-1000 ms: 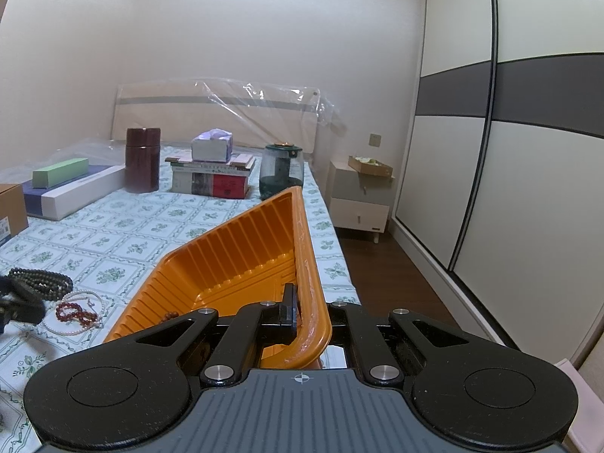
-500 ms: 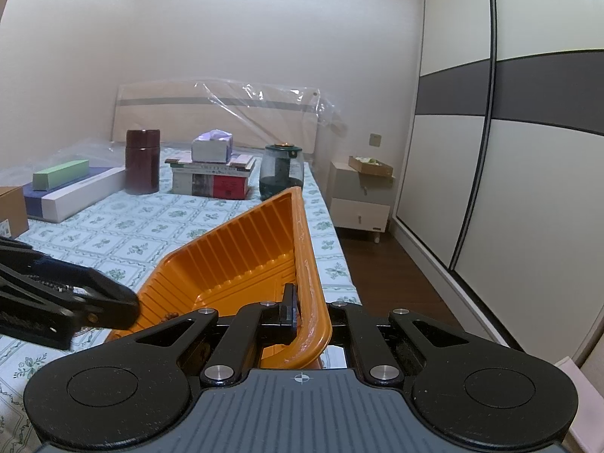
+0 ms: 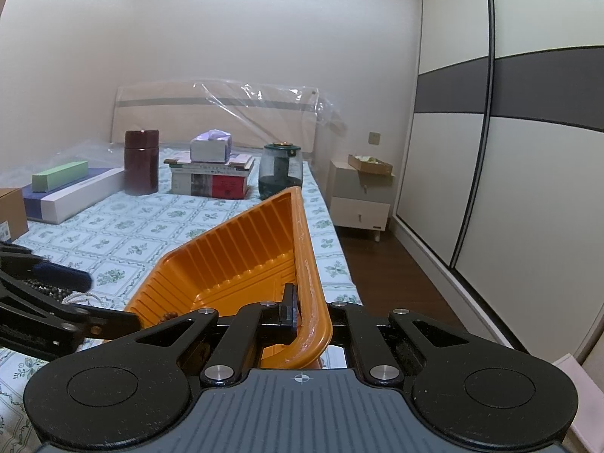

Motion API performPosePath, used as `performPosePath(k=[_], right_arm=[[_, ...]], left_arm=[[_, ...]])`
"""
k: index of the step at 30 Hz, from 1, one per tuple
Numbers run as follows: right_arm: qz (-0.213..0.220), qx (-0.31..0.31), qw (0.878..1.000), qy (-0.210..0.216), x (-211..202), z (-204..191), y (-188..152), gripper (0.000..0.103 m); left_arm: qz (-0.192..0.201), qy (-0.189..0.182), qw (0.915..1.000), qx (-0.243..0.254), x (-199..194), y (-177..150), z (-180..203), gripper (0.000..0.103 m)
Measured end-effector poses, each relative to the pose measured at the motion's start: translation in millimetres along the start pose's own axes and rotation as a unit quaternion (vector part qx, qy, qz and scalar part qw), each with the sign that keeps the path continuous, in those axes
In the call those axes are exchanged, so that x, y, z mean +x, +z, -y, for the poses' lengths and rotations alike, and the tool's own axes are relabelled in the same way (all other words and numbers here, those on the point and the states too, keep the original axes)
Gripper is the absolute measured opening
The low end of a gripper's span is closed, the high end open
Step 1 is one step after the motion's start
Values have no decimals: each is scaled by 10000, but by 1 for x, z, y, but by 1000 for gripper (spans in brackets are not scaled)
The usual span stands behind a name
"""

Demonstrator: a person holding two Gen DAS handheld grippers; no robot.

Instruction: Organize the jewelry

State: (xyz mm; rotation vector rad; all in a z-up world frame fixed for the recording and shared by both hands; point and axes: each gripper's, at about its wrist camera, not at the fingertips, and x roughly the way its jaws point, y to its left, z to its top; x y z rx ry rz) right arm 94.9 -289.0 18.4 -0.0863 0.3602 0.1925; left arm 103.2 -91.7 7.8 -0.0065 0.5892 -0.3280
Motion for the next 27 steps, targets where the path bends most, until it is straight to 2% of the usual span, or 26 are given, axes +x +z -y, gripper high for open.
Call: performPosePath(k=[9,13,17,27], right_arm=[[-11,8,10000,-13,0,-1,-1,6],[-19,-3,10000,-22,1,-1,-1,6],[-19,-2,10000,-24,1,-1,-1,6],[-51,-15,10000,-43,4,0,-1,6]], left_arm=[[-138,1020,9944,-228,-28,-31,-53,83],[-261,1330,9898,-436,-35,-43,-78,80],[-302,1482,9869,-558,-37,-50,-94,75],[-561,1586,9854,-258,-20,-63,-103,45]])
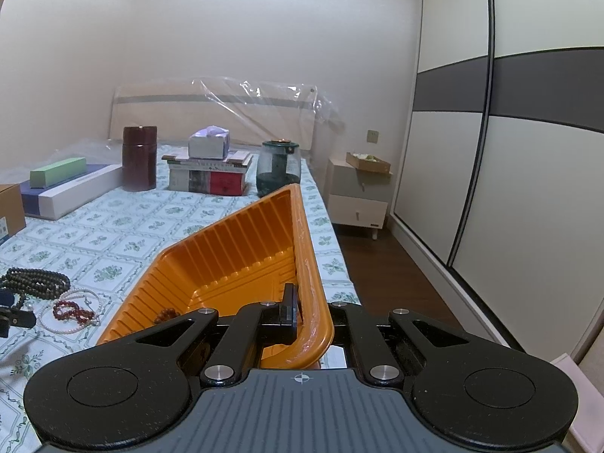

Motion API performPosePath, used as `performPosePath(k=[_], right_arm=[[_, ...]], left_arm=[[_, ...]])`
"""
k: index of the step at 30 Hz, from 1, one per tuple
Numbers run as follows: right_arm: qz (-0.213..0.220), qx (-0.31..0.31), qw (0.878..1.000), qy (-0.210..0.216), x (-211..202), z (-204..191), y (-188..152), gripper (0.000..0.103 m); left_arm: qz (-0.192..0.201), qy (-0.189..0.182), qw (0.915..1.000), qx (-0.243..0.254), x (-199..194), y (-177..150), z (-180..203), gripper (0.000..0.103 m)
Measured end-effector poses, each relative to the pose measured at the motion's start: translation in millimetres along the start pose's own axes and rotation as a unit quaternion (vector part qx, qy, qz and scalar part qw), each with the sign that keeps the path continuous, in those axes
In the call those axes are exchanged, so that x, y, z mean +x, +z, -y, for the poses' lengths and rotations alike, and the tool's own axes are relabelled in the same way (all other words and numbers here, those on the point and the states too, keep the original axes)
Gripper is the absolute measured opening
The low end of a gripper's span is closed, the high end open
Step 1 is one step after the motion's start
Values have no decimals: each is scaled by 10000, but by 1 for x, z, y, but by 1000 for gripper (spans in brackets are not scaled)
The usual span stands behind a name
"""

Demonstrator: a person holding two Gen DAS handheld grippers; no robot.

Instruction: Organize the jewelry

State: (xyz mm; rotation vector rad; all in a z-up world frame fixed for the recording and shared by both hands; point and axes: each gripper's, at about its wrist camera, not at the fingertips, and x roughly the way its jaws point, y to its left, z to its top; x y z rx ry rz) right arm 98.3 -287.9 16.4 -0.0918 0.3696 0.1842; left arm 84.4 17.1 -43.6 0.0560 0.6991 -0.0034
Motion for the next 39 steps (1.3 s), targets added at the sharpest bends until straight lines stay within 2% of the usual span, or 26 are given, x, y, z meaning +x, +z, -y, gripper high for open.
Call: performPosePath(k=[2,4,7,15,23,26,33,39], right_arm=[[2,-6,10000,-5,0,0,0,6],[-1,-9,10000,-5,0,-1,0,6],[2,-10,10000,-5,0,-1,0,6],[-9,3,10000,-11,1,0,1,6],[7,-17,10000,-11,2,0,0,6],[-5,-6,10000,-12,2,1,0,6],[-1,-17,10000,-10,2,0,0,6],[7,-25,10000,-8,2,0,0,6]], left_arm=[[-36,51,9999,96,4,-1,1,42],[-29,135,9997,179,3,-1,3,31],[-66,64,9999,142,3,-1,4,20],[-149,21,9998,145,9,-2,13,14],[-94,43,9999,115,12,-3,18,13],[-94,45,9998,172,14,-2,20,6],[-93,26,9998,147,7,-4,20,6],[50,-250,9997,44,-8,9,26,6]])
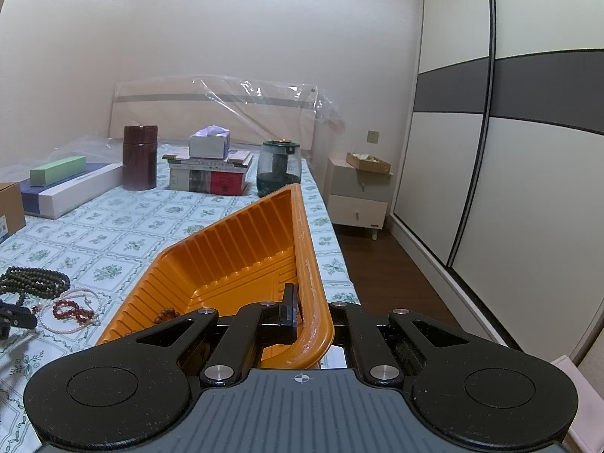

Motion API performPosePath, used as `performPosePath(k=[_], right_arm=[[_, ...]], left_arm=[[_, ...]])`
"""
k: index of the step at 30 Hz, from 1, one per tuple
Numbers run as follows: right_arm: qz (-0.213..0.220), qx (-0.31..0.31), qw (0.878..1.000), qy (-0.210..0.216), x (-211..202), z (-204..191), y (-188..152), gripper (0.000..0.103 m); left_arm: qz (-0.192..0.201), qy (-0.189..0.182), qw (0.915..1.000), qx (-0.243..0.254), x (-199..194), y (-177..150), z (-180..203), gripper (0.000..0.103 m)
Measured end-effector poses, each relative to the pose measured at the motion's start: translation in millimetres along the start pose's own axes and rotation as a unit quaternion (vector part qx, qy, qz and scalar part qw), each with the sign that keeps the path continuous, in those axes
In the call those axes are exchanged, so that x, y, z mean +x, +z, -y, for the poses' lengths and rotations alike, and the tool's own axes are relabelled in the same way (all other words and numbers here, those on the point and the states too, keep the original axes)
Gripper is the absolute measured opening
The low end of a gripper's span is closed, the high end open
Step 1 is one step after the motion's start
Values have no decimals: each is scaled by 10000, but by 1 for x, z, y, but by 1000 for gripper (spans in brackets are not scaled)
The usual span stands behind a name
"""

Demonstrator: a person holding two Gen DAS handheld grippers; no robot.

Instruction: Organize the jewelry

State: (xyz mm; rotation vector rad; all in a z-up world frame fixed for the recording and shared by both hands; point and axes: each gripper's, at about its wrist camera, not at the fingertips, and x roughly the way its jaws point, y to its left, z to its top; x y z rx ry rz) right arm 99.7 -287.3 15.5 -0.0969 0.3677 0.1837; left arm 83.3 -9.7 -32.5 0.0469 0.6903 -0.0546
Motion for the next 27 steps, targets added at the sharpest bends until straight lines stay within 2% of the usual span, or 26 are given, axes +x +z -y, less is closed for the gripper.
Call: performPosePath(k=[6,10,15,23,24,25,27], right_arm=[[-2,-1,10000,3,1,0,0,6],[2,11,10000,2,0,-1,0,6],[0,18,10000,4,-1,-1,0,6],[-1,29,10000,6,-3,-3,0,6],[-3,27,10000,5,-3,-2,0,6],[-3,28,10000,7,-3,-2,0,6],[-5,31,10000,16,-3,-2,1,6]], left_arm=[[294,-685,9972,-19,-14,25,29,6],[402,-1062,9934,155,-14,35,55,6],[416,-1322,9898,338,-7,42,80,6],[378,-1535,9867,379,2,46,94,7],[382,-1555,9864,376,2,46,95,12],[400,-1561,9862,382,2,45,96,23],[419,-1548,9863,384,0,44,95,26]])
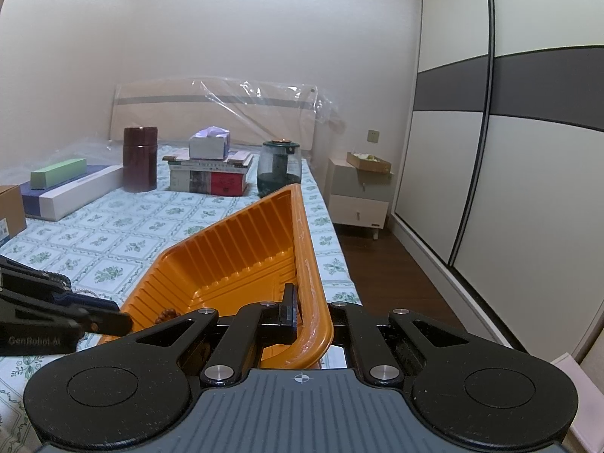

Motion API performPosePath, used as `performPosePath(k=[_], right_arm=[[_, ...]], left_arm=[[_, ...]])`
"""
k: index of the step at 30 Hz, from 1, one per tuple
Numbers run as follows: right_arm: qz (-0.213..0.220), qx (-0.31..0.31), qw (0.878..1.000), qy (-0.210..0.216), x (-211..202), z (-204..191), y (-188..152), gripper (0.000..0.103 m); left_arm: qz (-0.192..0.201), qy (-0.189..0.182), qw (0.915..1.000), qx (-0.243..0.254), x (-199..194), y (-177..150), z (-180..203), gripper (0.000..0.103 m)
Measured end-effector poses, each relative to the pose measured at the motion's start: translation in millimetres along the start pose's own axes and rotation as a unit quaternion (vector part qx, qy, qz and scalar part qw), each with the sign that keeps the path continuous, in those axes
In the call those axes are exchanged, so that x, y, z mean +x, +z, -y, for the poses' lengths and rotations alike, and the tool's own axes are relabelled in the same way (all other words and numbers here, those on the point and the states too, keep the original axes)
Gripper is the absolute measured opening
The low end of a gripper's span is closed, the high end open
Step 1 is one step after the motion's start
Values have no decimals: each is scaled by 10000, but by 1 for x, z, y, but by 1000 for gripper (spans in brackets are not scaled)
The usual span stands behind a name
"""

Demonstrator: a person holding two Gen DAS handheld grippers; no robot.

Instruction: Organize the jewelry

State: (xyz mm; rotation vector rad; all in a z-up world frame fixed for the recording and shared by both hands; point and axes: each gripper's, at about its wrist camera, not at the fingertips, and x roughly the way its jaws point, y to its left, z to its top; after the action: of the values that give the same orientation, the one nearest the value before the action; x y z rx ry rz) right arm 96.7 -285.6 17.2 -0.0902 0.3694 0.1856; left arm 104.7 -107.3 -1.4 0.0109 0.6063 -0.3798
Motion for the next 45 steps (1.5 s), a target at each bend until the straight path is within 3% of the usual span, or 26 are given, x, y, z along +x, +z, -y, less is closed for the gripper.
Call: performPosePath(k=[9,17,20,29,39,45], right_arm=[[-2,-9,10000,-1,0,0,0,6],[-6,-23,10000,-9,2,0,0,6],[-7,-25,10000,-13,1,0,-1,6],[-19,-29,10000,-20,2,0,-1,6],[-23,-27,10000,-17,2,1,-1,6],[-25,-30,10000,-15,2,1,-1,6]], left_arm=[[12,690,9975,-161,-21,-15,-33,26],[-139,1707,9844,-409,-35,-37,-91,27],[-224,1856,9811,-492,-34,-43,-110,27],[-517,1869,9802,-392,-21,-56,-123,24],[-601,1826,9805,-418,-12,-56,-124,9],[-565,1868,9798,-430,-16,-55,-124,7]])
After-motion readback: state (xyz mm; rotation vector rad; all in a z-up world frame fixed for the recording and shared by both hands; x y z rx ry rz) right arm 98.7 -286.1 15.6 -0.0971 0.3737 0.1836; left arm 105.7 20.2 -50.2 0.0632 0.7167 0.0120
